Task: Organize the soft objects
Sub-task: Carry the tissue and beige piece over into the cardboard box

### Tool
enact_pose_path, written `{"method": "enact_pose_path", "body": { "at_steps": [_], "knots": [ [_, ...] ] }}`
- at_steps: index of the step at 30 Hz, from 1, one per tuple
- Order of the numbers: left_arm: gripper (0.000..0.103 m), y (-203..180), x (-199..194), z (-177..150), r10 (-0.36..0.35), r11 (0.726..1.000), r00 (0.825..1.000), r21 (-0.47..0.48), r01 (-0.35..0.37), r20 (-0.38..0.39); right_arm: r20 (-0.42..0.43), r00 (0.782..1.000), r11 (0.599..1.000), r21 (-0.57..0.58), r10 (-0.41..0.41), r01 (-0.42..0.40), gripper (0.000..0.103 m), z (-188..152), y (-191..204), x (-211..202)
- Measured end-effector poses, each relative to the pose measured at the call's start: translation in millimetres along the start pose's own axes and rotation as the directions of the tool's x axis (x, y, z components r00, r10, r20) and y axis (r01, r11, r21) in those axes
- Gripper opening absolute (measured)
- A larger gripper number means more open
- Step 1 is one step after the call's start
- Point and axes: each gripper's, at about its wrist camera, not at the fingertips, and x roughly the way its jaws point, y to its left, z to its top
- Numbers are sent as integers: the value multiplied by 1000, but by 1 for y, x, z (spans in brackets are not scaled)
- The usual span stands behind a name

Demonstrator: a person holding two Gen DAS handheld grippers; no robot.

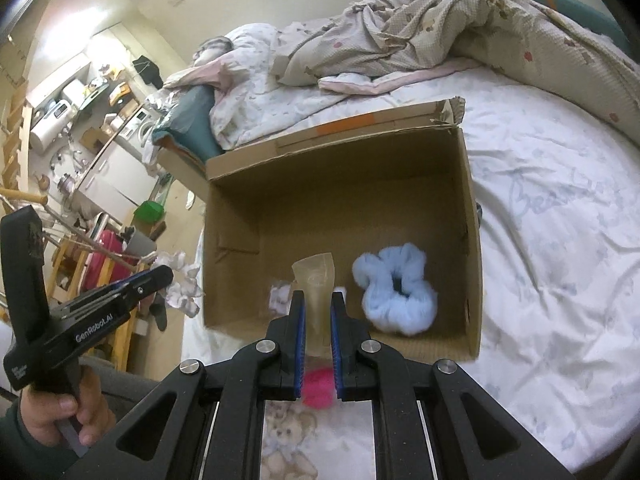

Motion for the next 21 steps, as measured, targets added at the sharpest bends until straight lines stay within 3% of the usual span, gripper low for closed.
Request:
{"method": "enact_pose_path", "body": {
  "at_steps": [9, 21],
  "knots": [
    [9, -15, 48, -5, 1, 1000, 998, 25, 1, -70, -54, 998, 996, 91, 25, -20, 13, -1, -28, 40],
    [10, -11, 78, -19, 32, 999, 992, 33, -28, -119, -162, 986, 994, 111, 27, -9, 15, -12, -26, 77]
  ]
}}
